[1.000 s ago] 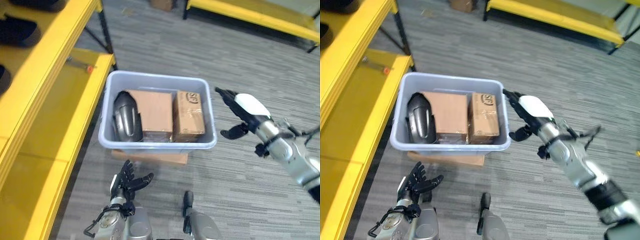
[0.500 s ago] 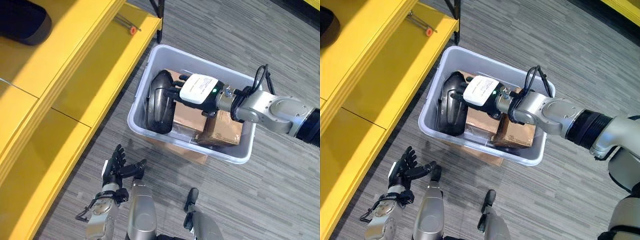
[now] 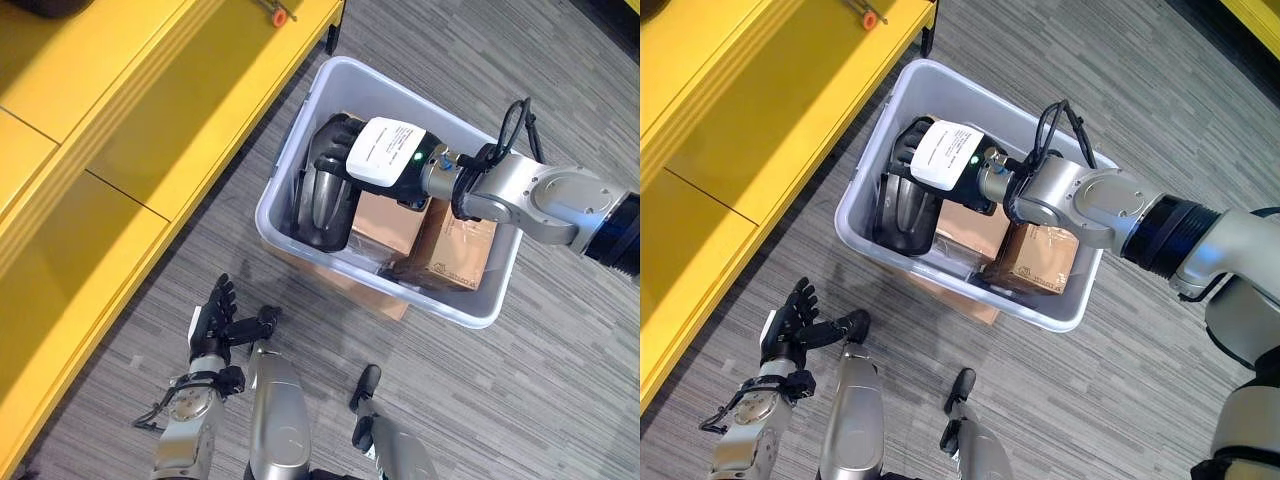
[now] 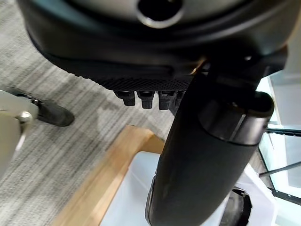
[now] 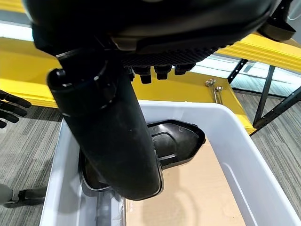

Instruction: Move parts from the plastic box to the shelf.

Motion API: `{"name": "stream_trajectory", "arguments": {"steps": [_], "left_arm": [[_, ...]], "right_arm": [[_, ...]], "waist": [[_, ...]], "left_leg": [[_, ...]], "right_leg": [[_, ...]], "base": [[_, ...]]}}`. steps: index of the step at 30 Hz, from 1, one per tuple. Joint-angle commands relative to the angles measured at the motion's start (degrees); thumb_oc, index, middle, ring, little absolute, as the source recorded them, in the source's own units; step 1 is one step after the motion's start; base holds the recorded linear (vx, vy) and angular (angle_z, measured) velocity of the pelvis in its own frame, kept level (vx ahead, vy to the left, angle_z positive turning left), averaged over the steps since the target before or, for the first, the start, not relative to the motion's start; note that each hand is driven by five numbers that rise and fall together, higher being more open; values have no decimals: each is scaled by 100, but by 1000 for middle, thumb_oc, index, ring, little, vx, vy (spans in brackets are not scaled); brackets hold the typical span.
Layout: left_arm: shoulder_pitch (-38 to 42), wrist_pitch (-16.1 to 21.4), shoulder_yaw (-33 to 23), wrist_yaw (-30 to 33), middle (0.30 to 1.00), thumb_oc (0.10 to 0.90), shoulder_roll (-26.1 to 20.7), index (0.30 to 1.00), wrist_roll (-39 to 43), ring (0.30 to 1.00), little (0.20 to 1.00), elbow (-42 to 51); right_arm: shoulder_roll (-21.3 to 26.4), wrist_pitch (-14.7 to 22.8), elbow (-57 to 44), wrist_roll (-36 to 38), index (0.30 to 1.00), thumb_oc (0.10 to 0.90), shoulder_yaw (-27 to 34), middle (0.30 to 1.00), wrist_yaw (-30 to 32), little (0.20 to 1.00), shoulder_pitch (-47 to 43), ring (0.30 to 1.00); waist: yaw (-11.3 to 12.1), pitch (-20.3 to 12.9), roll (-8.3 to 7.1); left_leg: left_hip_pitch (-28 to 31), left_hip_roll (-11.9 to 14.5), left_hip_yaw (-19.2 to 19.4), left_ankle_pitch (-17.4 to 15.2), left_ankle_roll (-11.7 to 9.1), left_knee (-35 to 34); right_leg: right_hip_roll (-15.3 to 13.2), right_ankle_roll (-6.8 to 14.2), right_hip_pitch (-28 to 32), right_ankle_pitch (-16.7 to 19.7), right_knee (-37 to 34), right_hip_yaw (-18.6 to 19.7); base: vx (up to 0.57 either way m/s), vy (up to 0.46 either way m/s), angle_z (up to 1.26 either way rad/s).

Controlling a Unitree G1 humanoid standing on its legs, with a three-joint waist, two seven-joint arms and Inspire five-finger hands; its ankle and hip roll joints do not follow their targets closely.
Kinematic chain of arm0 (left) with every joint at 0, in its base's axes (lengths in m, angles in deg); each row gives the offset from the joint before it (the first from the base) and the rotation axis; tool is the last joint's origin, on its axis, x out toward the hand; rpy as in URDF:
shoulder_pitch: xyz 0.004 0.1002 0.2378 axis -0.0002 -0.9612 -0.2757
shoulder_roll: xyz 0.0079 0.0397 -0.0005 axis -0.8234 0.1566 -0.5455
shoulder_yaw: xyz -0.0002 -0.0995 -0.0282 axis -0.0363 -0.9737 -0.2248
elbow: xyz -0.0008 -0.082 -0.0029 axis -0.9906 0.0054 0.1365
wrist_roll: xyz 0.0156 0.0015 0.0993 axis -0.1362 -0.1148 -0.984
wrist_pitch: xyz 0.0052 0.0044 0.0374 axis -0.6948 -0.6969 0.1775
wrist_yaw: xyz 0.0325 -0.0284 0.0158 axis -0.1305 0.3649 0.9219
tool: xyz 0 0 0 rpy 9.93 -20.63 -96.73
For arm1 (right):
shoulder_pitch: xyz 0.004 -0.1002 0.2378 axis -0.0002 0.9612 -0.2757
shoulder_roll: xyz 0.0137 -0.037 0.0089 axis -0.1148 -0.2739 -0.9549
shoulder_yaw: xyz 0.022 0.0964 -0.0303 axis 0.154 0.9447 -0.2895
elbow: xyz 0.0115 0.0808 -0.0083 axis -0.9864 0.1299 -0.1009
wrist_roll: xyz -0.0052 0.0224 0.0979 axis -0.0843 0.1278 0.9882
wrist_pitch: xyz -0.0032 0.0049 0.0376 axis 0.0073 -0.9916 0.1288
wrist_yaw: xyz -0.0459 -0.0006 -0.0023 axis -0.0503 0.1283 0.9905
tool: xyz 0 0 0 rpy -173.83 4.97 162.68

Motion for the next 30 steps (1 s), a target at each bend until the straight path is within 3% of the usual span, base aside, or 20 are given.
{"name": "stream_trajectory", "arguments": {"steps": [1,8,22,28,29,30], "left_arm": [[-538,385,-314,90,1000,900,-366,1000,162,1000,1000,956],[-599,406,-438,145,1000,900,-621,1000,186,1000,1000,1017],[-691,463,-620,271,1000,900,-989,1000,257,1000,1000,1151],[-731,490,-668,303,1000,900,-1070,1000,257,1000,1000,1218],[-777,492,-681,319,1000,900,-1070,1000,250,1000,1000,1217],[-730,497,-702,331,1000,900,-1091,1000,239,1000,1000,1248]], "right_arm": [[314,-105,-47,-9,1000,900,113,1000,165,1000,-1148,1000],[314,-103,391,-136,1000,900,113,1000,81,1000,-1089,1000],[398,-183,1053,-452,1000,900,113,1000,234,1000,-1339,1000],[310,-236,1268,-508,1000,900,113,1000,286,1000,-1473,1000],[244,-236,1305,-515,1000,900,113,1000,280,1000,-1431,1000],[252,-243,1322,-533,1000,900,113,1000,290,1000,-1508,1000]], "waist": [[123,1,-494],[273,1,-746],[359,1,-990],[386,1,-1039],[389,1,-1028],[396,1,-1056]], "left_leg": [[-28,301,36,211,168,-681],[-401,344,-125,180,141,-570],[-971,371,-395,60,91,-375],[-1284,371,-501,13,96,-239],[-1186,398,-498,-110,73,-205],[-1359,385,-528,-12,90,-174]], "right_leg": [[-701,-313,331,220,497,108],[-641,-332,173,268,467,49],[-574,-356,-30,267,369,-36],[-538,-367,-108,299,255,-123],[-530,-359,15,232,258,-123],[-526,-371,-111,309,235,-138]], "base": [[18,-5,5],[24,-6,2],[27,2,2],[25,6,2],[38,7,-5],[102,-26,-5]]}}
